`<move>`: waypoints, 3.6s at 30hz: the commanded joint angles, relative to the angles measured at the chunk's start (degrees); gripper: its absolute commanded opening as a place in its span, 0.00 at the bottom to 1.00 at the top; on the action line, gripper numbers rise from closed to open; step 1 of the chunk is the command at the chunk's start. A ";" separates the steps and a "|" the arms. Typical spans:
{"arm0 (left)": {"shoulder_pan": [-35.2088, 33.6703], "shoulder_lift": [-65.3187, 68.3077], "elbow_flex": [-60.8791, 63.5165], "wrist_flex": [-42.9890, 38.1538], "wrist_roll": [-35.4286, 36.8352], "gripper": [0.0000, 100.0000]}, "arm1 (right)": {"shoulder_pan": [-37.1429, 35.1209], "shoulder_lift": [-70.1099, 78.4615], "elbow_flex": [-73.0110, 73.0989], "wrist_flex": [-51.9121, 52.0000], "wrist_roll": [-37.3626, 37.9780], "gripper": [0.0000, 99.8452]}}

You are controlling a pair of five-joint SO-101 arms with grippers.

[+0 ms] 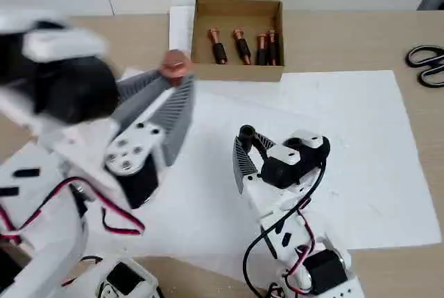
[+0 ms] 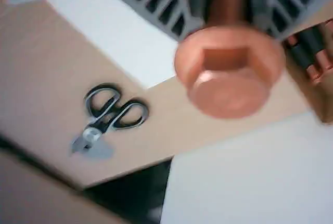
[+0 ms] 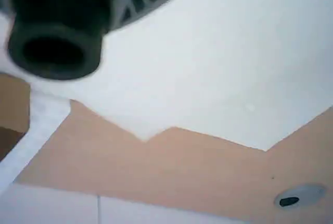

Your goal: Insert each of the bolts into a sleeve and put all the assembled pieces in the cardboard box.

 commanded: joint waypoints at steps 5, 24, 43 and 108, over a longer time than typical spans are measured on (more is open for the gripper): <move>-1.93 -4.31 29.93 -23.21 0.97 0.00 | -0.13 -0.66 -0.26 -1.98 -0.62 0.00; -1.67 -5.80 53.32 -46.15 5.89 0.00 | -0.13 -0.66 -0.09 -1.63 -0.62 0.00; 2.11 -5.80 53.32 -43.25 6.68 0.00 | -2.95 -0.48 2.73 -3.91 -0.62 0.00; 2.11 -11.16 70.90 -46.77 0.18 0.00 | -1.98 -0.57 2.64 -4.00 -0.44 0.00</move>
